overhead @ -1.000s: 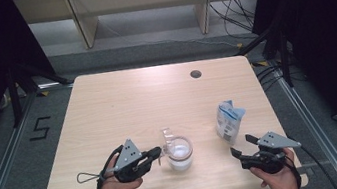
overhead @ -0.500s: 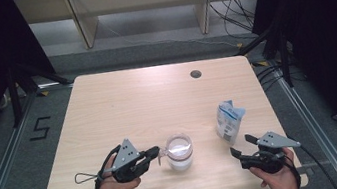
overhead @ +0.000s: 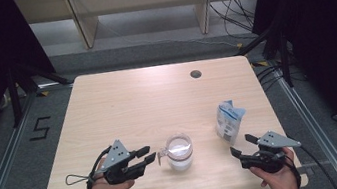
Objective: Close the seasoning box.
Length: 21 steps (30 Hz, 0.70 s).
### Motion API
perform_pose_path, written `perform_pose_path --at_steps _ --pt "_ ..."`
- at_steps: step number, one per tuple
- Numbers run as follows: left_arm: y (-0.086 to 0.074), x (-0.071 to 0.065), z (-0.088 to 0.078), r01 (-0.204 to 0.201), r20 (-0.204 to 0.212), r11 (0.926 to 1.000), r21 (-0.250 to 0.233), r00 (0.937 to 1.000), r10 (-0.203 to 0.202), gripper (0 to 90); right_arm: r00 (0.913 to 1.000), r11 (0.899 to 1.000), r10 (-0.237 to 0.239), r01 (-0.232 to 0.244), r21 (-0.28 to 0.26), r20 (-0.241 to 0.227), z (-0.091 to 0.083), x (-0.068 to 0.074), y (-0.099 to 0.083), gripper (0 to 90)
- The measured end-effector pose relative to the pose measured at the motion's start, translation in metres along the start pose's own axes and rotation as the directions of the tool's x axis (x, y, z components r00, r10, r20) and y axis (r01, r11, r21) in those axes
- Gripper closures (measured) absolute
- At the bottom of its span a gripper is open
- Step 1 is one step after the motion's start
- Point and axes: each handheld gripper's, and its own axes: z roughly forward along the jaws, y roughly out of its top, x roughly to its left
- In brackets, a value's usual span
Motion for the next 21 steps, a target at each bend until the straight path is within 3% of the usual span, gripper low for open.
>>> perform_pose_path --at_steps 2,3,5,13,21 --pt "-0.002 0.001 -0.003 0.008 0.0 1.0 0.0 1.0 -0.008 58.5 1.0 1.0 -0.003 0.003 -0.002 0.0 0.0 0.0 0.0 26.8" --pt "-0.002 0.001 -0.004 0.006 0.0 1.0 0.006 1.0 -0.006 55.2 0.9994 0.999 -0.034 0.034 -0.013 0.002 0.001 -0.002 0.0 26.8" --pt "-0.005 0.001 -0.007 0.017 0.001 0.9998 0.005 0.9998 -0.017 48.1 0.9997 1.0 -0.025 0.025 -0.017 -0.005 0.001 -0.001 0.001 26.7" --pt "-0.013 0.0 -0.016 0.005 -0.024 0.9996 0.029 0.9997 -0.005 36.6 0.999 0.999 -0.045 0.046 -0.013 0.001 -0.001 -0.002 0.001 26.7" --pt "-0.025 -0.001 -0.021 0.006 -0.009 0.9989 0.048 0.9999 -0.005 30.5 0.9995 0.999 -0.031 0.031 -0.011 -0.009 -0.01 0.001 -0.007 23.7"
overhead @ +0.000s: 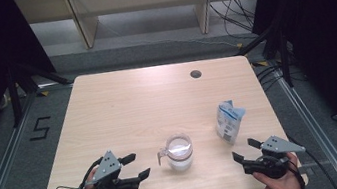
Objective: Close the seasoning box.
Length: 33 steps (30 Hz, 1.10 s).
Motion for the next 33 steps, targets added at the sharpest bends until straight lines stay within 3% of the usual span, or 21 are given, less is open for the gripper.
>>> perform_pose_path --at_steps 9,10,11,13,14,16,18,19,21,23,24,26,27,28,30,32,33 --pt "-0.012 -0.002 -0.002 0.014 0.005 0.9998 0.012 0.9999 -0.014 27.7 0.9995 1.0 0.02 -0.02 0.022 -0.025 -0.005 0.006 -0.008 18.1" --pt "-0.012 -0.002 -0.002 0.017 0.003 0.9998 0.011 0.9999 -0.017 27.4 0.9977 0.998 0.061 -0.06 0.036 -0.029 -0.006 0.01 -0.009 16.9" --pt "-0.014 -0.001 -0.003 0.006 0.001 0.9998 0.02 1.0 -0.006 27.1 0.9989 0.999 0.034 -0.033 0.034 -0.034 -0.006 0.007 -0.01 16.4" --pt "-0.016 -0.001 -0.003 0.017 0.0 0.9996 0.021 0.9998 -0.017 25.8 0.9987 0.998 0.035 -0.033 0.047 -0.037 -0.006 0.009 -0.012 16.0" --pt "-0.017 -0.001 -0.003 0.02 -0.002 0.9996 0.02 0.9998 -0.02 25.3 0.9971 0.996 0.063 -0.06 0.065 -0.044 -0.007 0.011 -0.013 16.0" --pt "-0.018 0.0 -0.003 0.011 0.005 0.9997 0.022 0.9999 -0.011 23.8 0.9981 0.999 0.017 -0.014 0.046 -0.059 -0.005 0.009 -0.014 16.0" --pt "-0.021 0.0 -0.003 0.007 0.003 0.9996 0.029 1.0 -0.008 21.8 0.9974 0.997 0.032 -0.027 0.072 -0.065 -0.007 0.011 -0.014 16.0" --pt "-0.022 0.0 -0.002 0.01 0.001 0.9994 0.032 0.9999 -0.01 20.4 0.9973 0.998 0.005 0.0 0.07 -0.073 -0.006 0.01 -0.015 16.0" --pt "-0.025 -0.001 -0.001 0.009 -0.011 0.9987 0.049 0.9999 -0.009 17.7 0.9966 0.998 0.014 -0.009 0.06 -0.082 -0.004 0.011 -0.017 16.0" --pt "-0.028 0.0 -0.001 0.004 -0.005 0.9981 0.061 1.0 -0.004 16.1 0.9963 0.996 0.01 -0.002 0.091 -0.086 -0.005 0.011 -0.017 16.0" --pt "-0.03 0.0 0.0 0.01 0.002 0.9985 0.054 0.9999 -0.01 16.0 0.9951 0.994 0.05 -0.04 0.106 -0.086 -0.006 0.014 -0.018 16.0" --pt "-0.032 0.001 0.001 0.012 0.005 0.9984 0.055 0.9999 -0.013 15.6 0.9955 0.996 0.015 -0.007 0.089 -0.094 -0.003 0.012 -0.018 16.0" --pt "-0.034 0.001 0.002 0.014 0.001 0.9983 0.056 0.9999 -0.014 15.5 0.9947 0.994 0.045 -0.036 0.104 -0.092 -0.004 0.015 -0.019 16.0" --pt "-0.035 0.001 0.003 0.014 -0.007 0.9977 0.067 0.9999 -0.013 15.5 0.9948 0.994 0.04 -0.03 0.109 -0.094 -0.003 0.016 -0.019 16.0" --pt "-0.037 0.001 0.003 0.013 -0.007 0.9972 0.074 0.9999 -0.013 15.5 0.9952 0.994 0.001 0.009 0.106 -0.098 -0.002 0.013 -0.02 16.0" --pt "-0.039 0.001 0.005 0.02 -0.011 0.9963 0.083 0.9998 -0.019 15.5 0.9945 0.991 0.037 -0.024 0.131 -0.098 -0.002 0.016 -0.02 16.0" --pt "-0.039 0.003 0.005 -0.004 -0.001 0.9962 0.087 1.0 0.004 15.5 0.9949 0.993 0.006 0.007 0.12 -0.101 0.0 0.014 -0.02 16.0"
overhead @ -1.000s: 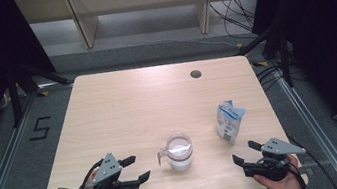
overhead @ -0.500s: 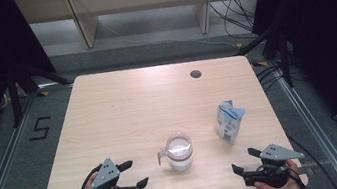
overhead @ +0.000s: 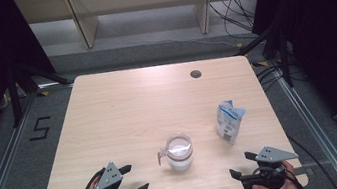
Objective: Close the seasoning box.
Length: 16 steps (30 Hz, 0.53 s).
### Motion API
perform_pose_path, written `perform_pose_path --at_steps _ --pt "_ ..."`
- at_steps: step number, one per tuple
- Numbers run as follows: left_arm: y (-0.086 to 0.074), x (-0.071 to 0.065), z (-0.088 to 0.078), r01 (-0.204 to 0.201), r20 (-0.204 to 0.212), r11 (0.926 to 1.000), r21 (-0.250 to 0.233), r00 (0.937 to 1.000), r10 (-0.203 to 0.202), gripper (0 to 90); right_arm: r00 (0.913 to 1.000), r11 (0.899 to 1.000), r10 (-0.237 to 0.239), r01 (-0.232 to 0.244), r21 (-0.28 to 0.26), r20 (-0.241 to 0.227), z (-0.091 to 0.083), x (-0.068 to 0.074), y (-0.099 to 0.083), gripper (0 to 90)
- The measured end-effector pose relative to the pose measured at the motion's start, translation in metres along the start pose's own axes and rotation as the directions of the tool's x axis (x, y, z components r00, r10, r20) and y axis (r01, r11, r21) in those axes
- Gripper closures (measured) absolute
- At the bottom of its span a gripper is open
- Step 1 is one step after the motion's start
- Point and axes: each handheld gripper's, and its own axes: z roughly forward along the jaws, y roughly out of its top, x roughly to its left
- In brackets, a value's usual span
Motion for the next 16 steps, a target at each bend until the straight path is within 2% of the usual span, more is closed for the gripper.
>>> perform_pose_path --at_steps 1,2,3,6,11,12,13,14,16 --pt "-0.0011 -0.0016 0.0004 0.03 -0.007 0.9996 0.004 0.9995 -0.03 15.5 0.9999 1.0 -0.01 0.01 0.0 0.001 0.0001 -0.0008 0.0001 16.0" --pt "-0.0019 0.0003 0.001 0.021 -0.002 0.9998 0.008 0.9998 -0.021 15.5 1.0 1.0 -0.009 0.009 0.0 0.0 0.0002 -0.0008 0.0 16.0" --pt "-0.0025 0.0006 0.0015 0.021 -0.006 0.9998 0.004 0.9998 -0.021 15.5 0.9999 1.0 0.011 -0.011 0.002 -0.001 0.0013 -0.0004 -0.0003 16.0" --pt "-0.0037 0.0019 0.0019 0.036 -0.013 0.9994 0.004 0.9993 -0.036 15.5 1.0 1.0 -0.001 0.001 0.002 -0.001 0.0006 -0.0008 -0.0003 16.0" --pt "-0.0039 0.0031 0.0018 0.026 -0.01 0.9997 0.002 0.9996 -0.026 15.6 0.9999 1.0 0.004 -0.004 0.0 -0.013 0.0018 -0.0015 -0.0006 16.0" --pt "-0.0043 0.0024 0.0024 0.043 -0.011 0.9991 -0.003 0.999 -0.043 15.5 0.9998 1.0 0.014 -0.014 0.001 -0.013 0.0017 -0.0005 -0.0007 16.0" --pt "-0.004 0.0053 0.0012 0.005 -0.018 0.9998 0.018 0.9998 -0.005 15.5 0.9993 0.999 0.035 -0.035 0.009 -0.01 0.0014 0.0013 -0.0009 16.0" --pt "-0.0041 0.0041 0.0016 0.024 -0.015 0.9997 0.007 0.9996 -0.024 15.5 0.9995 0.999 0.031 -0.031 0.008 -0.011 0.0016 0.0008 -0.0009 16.0" --pt "-0.0037 0.0044 0.001 0.023 -0.019 0.9997 0.01 0.9996 -0.023 15.5 0.9996 1.0 0.026 -0.026 0.01 -0.006 0.0023 -0.0001 -0.0011 16.0"
